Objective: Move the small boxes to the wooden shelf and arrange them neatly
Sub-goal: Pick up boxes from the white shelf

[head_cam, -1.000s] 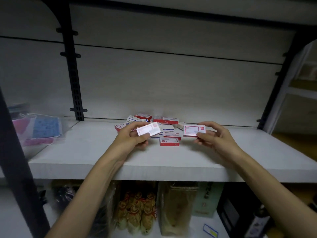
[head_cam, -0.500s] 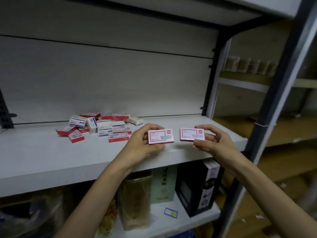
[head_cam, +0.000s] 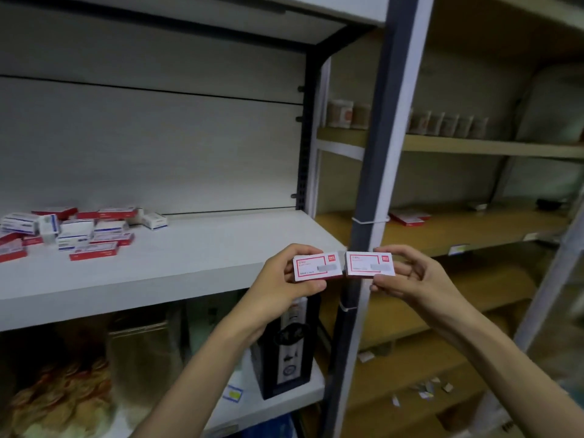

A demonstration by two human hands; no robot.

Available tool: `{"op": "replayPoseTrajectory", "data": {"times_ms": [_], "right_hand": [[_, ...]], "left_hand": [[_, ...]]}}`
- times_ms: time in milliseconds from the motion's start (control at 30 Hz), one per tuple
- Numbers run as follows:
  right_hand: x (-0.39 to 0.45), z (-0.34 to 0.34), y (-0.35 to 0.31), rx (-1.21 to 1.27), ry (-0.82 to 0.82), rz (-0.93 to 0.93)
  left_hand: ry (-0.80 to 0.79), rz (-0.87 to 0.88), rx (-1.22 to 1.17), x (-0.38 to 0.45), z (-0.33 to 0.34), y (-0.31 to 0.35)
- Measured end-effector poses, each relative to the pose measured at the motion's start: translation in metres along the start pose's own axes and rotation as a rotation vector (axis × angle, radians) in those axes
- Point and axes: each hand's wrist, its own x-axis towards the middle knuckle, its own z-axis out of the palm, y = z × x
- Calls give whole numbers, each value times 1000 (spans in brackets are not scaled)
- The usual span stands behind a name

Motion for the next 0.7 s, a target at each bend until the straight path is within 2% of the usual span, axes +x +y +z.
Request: {"op": "replayPoseTrajectory", "data": {"times_ms": [300,567,700], "right_hand": [[-4,-135,9,-12,82,58],[48,-232,30,-114,129,89],[88,-277,40,-182,103,112]], "left_hand": [[6,27,85,50,141,4],[-12,29,200,129,218,-10],[89,52,328,179,243,-26]]}}
